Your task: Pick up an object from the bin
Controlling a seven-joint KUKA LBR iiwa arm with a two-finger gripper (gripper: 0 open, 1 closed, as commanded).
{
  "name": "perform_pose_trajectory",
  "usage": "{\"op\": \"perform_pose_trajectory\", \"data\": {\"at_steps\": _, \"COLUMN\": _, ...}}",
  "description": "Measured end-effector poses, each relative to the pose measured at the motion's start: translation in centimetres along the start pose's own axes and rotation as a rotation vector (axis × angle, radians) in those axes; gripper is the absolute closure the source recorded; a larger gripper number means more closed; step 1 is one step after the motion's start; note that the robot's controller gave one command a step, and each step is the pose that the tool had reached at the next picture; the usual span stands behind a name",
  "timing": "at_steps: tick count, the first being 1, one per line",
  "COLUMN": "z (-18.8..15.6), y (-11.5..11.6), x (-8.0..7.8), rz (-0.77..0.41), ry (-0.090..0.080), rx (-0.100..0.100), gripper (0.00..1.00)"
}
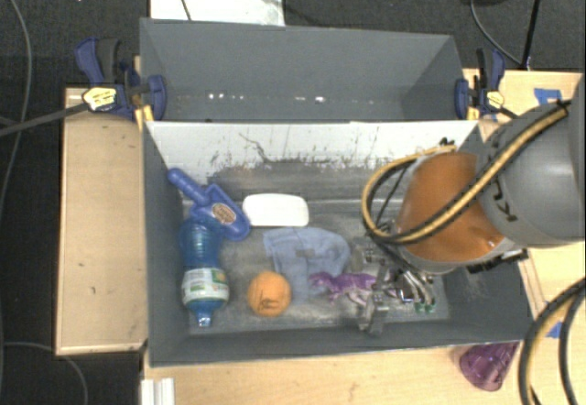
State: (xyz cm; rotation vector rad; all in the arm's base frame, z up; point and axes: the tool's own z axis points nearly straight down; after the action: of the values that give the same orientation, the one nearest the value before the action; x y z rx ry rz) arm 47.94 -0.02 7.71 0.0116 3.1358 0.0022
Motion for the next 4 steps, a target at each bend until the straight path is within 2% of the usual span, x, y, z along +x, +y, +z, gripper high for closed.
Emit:
{"op": "perform_pose_trajectory", "data": {"at_steps": 1, "z": 0.6, "y": 4.1, "x": -0.2, "rz": 0.34, "ry": -0.007, "rx": 0.0, "gripper": 1.0}}
{"op": "perform_pose_trajectory", "data": {"at_steps": 3, "z": 0.3, "y": 4.1, "x": -0.2, "rz": 0.339, "ry": -0.005, "rx": 0.001, "gripper": 1.0}}
{"op": "perform_pose_trajectory", "data": {"at_steps": 4, "z": -1.6, "y": 4.1, "x": 0.1, "rz": 0.338, "ry": 0.003, "rx": 0.002, "gripper": 1.0}}
